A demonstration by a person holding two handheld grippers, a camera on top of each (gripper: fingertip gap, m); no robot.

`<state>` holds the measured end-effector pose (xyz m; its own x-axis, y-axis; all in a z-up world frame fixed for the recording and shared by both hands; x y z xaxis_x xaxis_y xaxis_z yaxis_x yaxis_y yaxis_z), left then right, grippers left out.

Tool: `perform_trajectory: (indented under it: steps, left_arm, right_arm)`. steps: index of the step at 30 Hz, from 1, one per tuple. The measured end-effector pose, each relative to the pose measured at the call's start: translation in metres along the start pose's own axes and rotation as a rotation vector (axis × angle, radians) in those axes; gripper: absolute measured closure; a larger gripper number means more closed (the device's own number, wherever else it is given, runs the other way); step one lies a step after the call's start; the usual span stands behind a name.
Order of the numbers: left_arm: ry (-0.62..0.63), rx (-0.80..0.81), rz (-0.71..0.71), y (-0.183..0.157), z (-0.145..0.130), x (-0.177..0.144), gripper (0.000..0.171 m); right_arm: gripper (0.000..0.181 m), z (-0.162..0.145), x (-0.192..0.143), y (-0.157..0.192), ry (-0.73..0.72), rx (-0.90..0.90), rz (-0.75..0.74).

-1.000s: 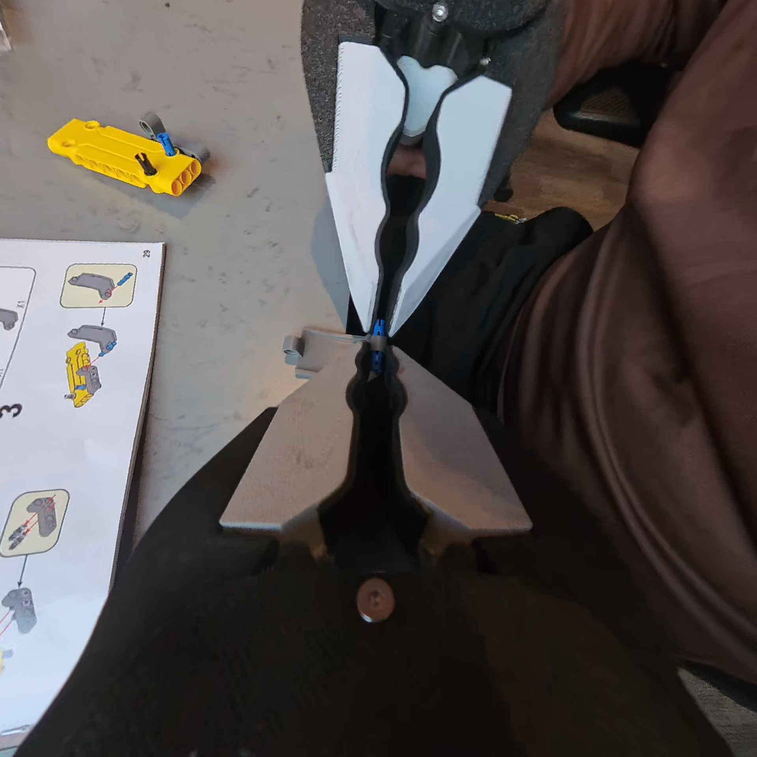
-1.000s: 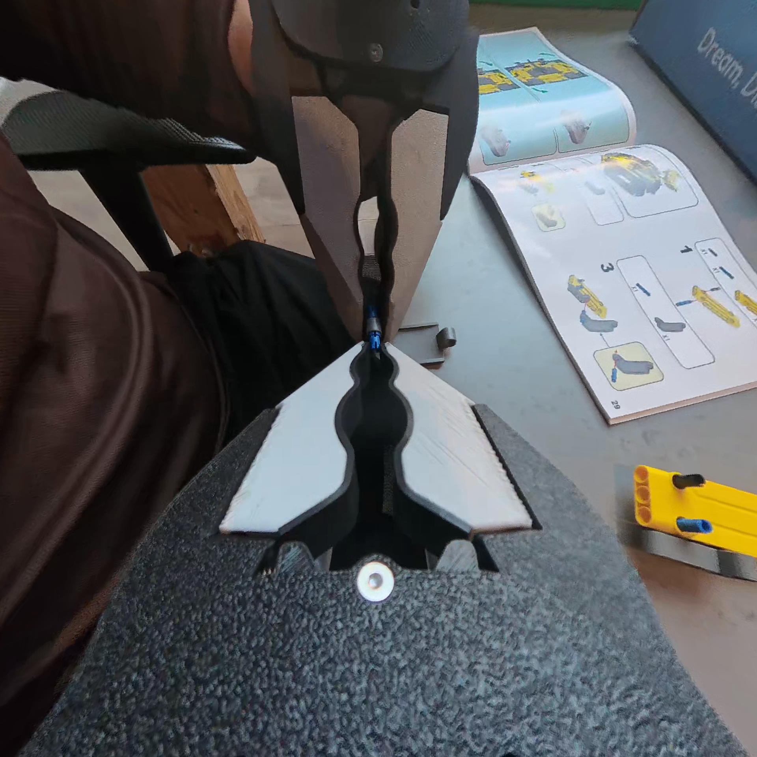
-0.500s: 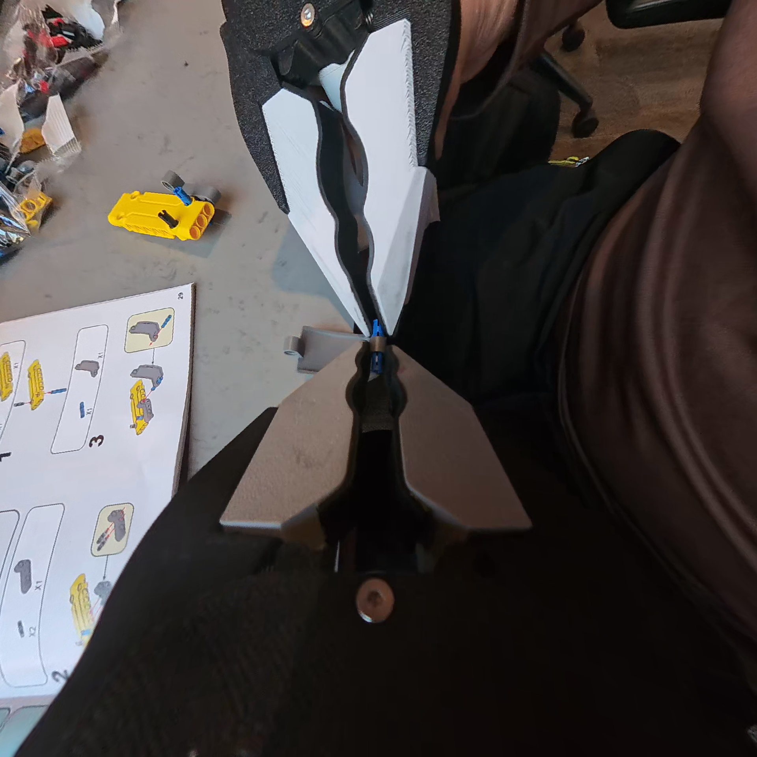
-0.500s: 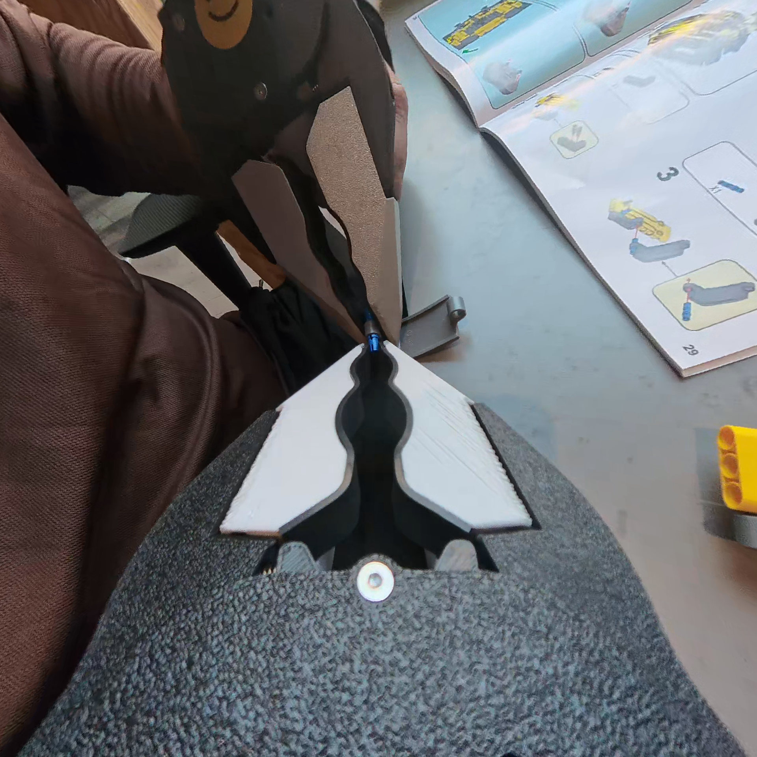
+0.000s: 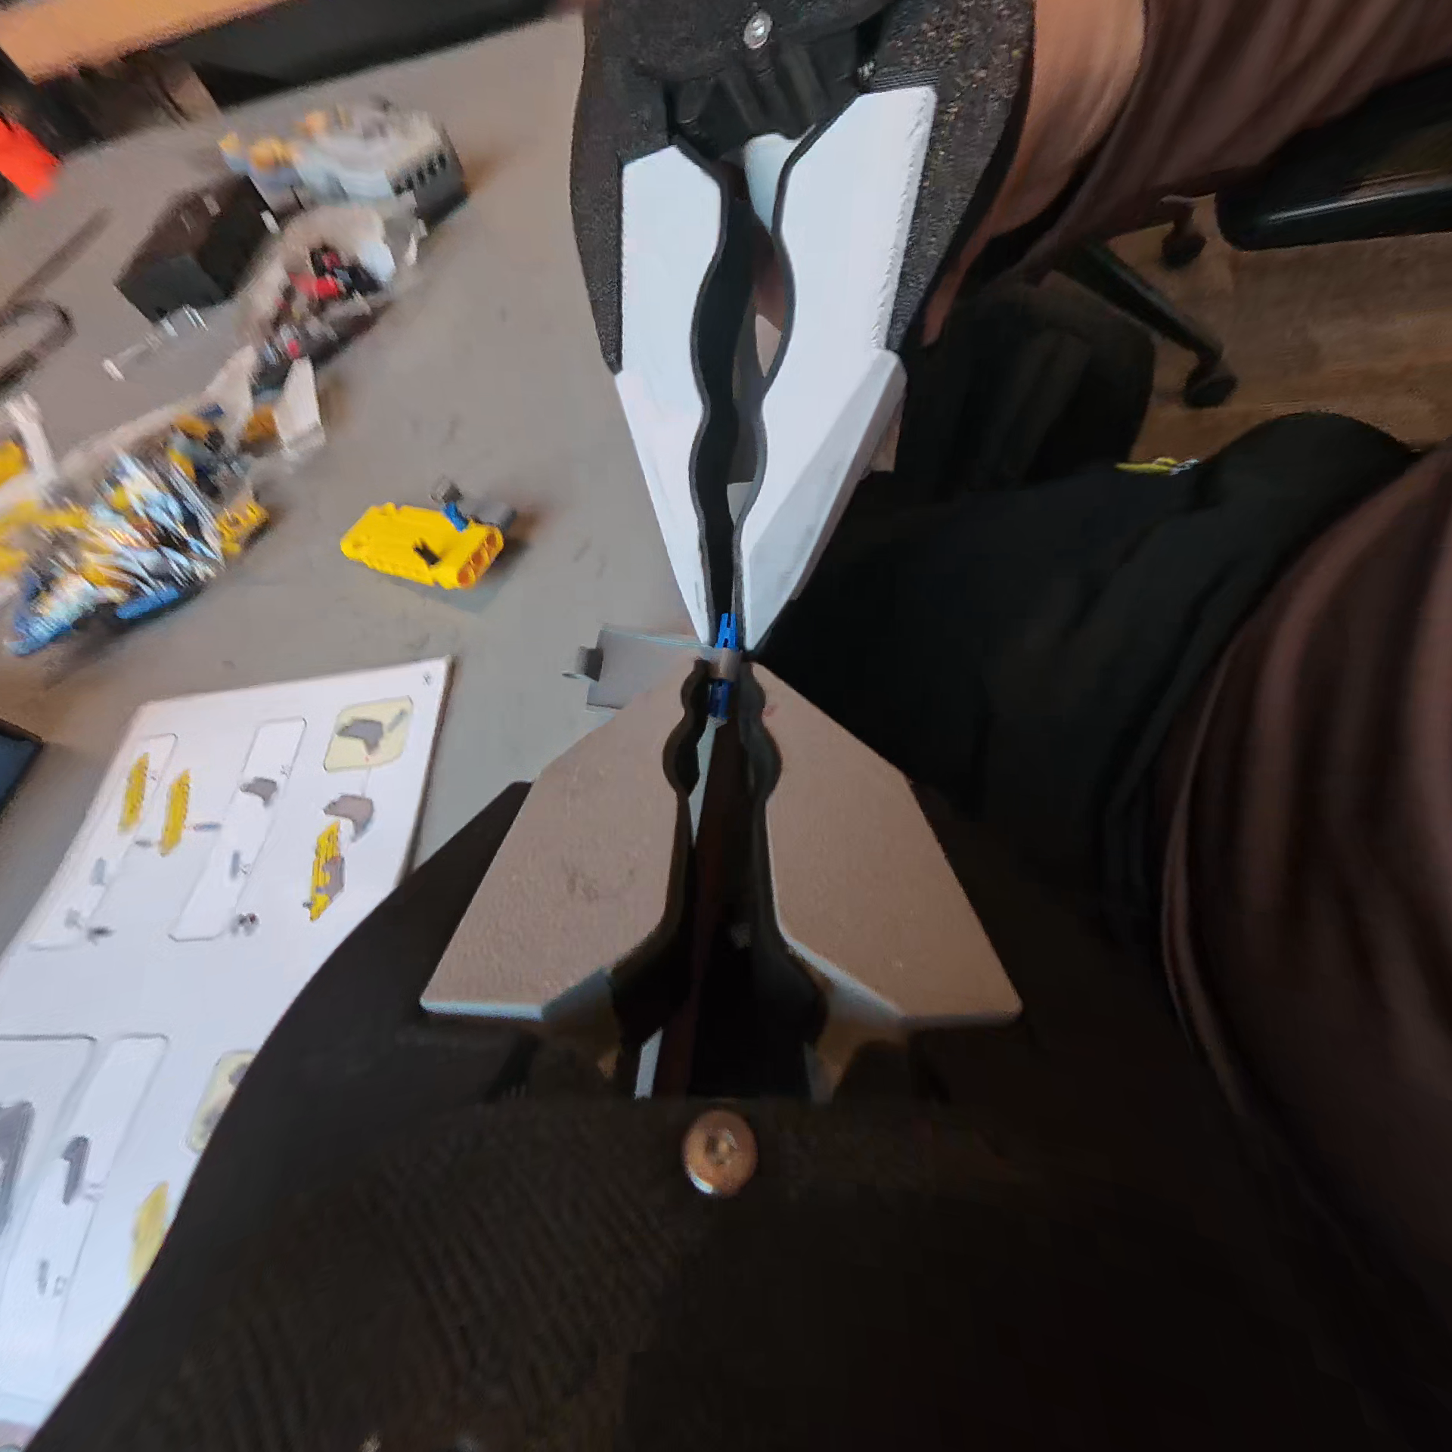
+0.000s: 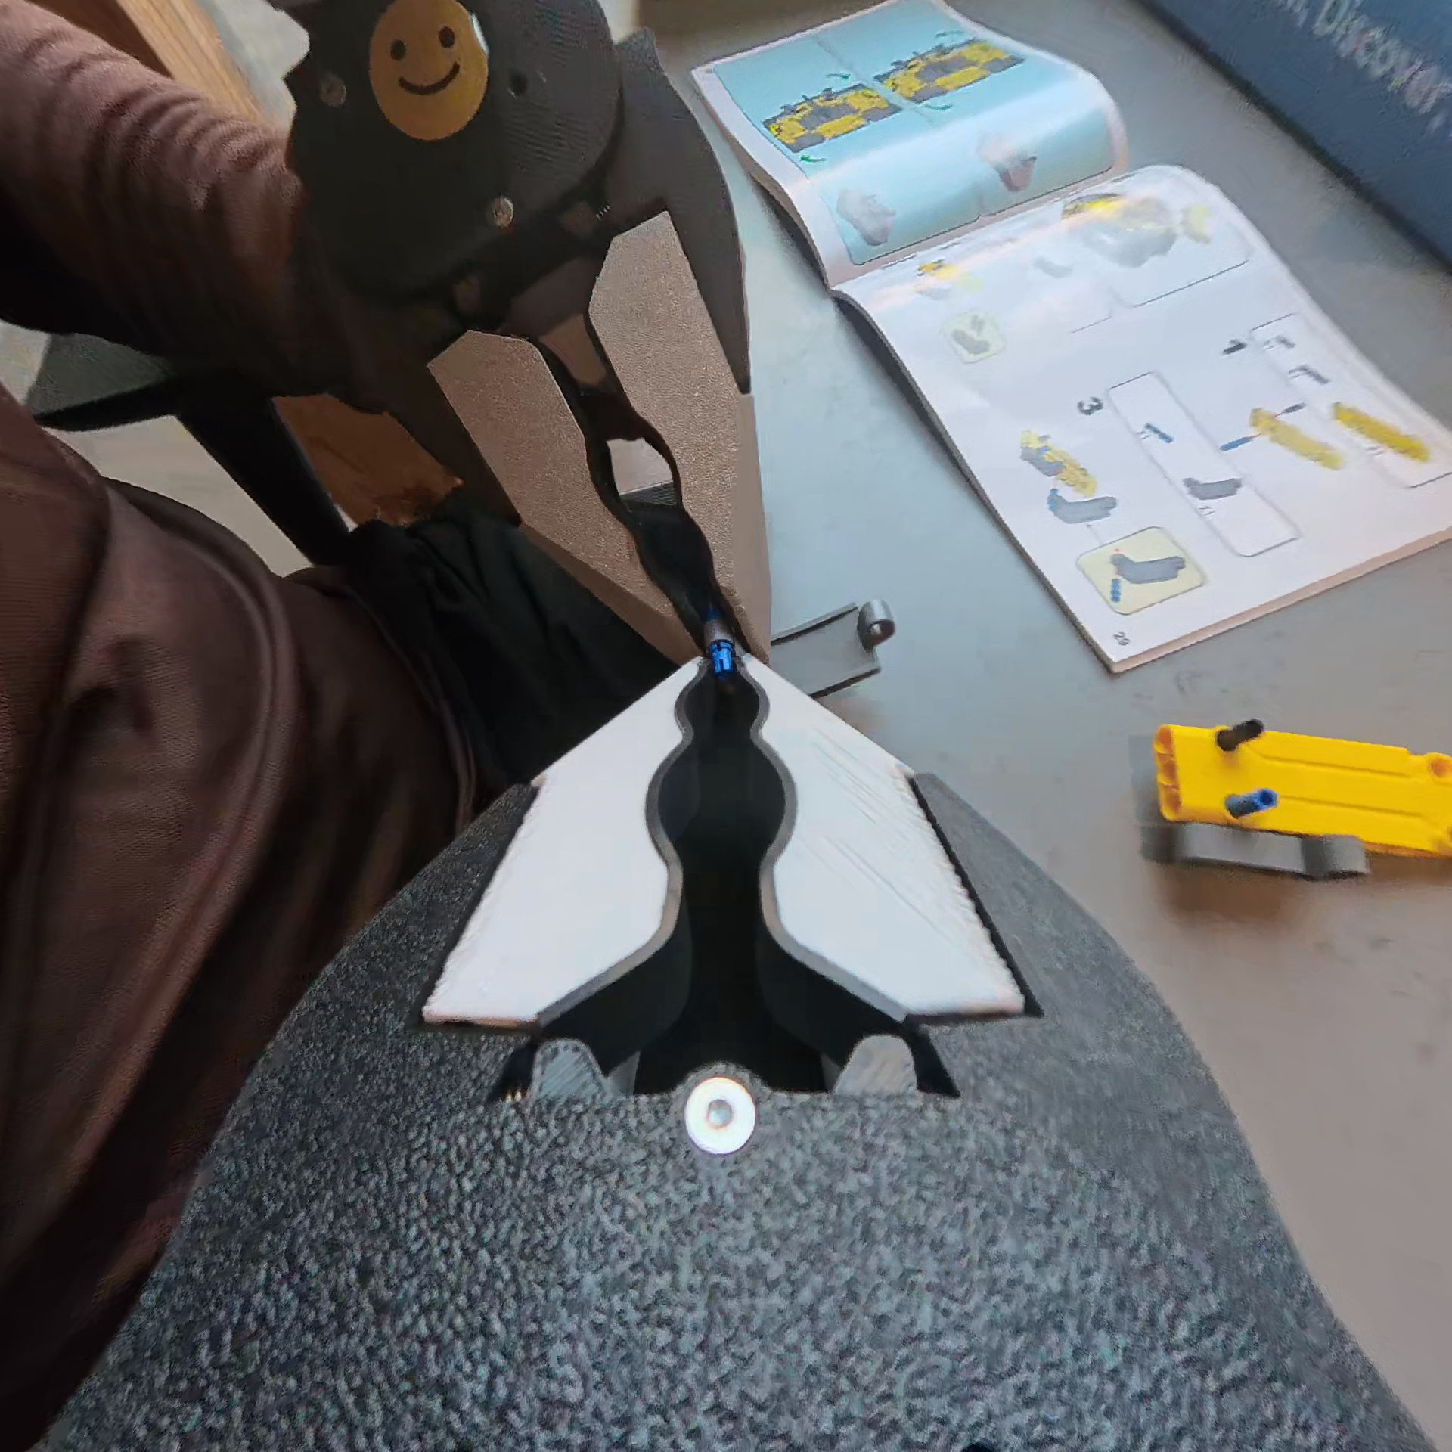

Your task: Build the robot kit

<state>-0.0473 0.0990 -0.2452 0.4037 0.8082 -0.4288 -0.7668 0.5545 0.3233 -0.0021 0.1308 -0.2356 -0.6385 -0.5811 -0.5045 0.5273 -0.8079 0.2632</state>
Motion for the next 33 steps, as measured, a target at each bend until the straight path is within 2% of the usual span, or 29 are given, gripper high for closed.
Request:
perform_trajectory:
  steps: [2, 4, 6, 9, 13, 15, 18, 20, 23, 27, 30, 33]
  left_arm:
    - [-0.066, 0.102, 0.052, -0.004, 0.007, -0.002, 0.168]
    - [-0.056, 0.233, 0.139, -0.003, 0.007, -0.003, 0.168]
    - [-0.099, 0.334, 0.193, -0.003, 0.01, -0.007, 0.168]
    - [-0.167, 0.446, 0.246, -0.01, 0.017, -0.012, 0.168]
    - [-0.237, 0.548, 0.275, -0.024, 0.023, -0.013, 0.167]
    - [-0.251, 0.599, 0.294, -0.029, 0.023, -0.013, 0.167]
    - [-0.277, 0.674, 0.338, -0.035, 0.025, -0.013, 0.167]
    - [-0.28, 0.714, 0.368, -0.035, 0.023, -0.011, 0.167]
    - [-0.265, 0.671, 0.388, -0.031, 0.021, -0.006, 0.167]
    - [-0.244, 0.447, 0.333, -0.024, 0.023, -0.005, 0.163]
    - [-0.216, 0.293, 0.252, -0.019, 0.018, -0.005, 0.157]
    - [-0.178, 0.234, 0.227, -0.012, 0.008, -0.002, 0.155]
  right_arm:
    - [0.176, 0.002, -0.009, 0.007, -0.029, 0.011, -0.017]
    - [0.18, 0.0, -0.022, 0.01, -0.071, 0.074, -0.022]
    - [0.18, -0.002, -0.038, 0.008, -0.158, 0.143, -0.037]
    - [0.169, -0.009, -0.053, 0.001, -0.252, 0.24, -0.071]
    - [0.15, -0.006, -0.046, 0.005, -0.317, 0.294, -0.004]
    - [0.15, -0.003, -0.039, 0.01, -0.337, 0.302, 0.049]
    - [0.159, -0.006, -0.028, 0.014, -0.31, 0.3, 0.082]
    - [0.177, -0.004, -0.025, 0.019, -0.302, 0.266, 0.103]
    - [0.177, -0.002, -0.027, 0.016, -0.279, 0.199, 0.026]
    - [0.178, 0.002, -0.033, 0.008, -0.251, 0.099, -0.107]
    - [0.178, 0.002, -0.048, -0.008, -0.246, 0.045, -0.234]
    - [0.178, 0.002, -0.071, -0.028, -0.253, 0.036, -0.32]
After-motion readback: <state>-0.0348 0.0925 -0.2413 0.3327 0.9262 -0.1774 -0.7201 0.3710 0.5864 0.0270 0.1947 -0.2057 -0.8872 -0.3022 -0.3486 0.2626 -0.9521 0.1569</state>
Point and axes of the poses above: each gripper's, where its closed fingertips meet, x out along the fingers, z out of its top, y = z × x across the jaws, the point moved 4 cm from there along -x, back along the fingers, and after that the axes turned 14 degrees about z, right-handed, at the moved point
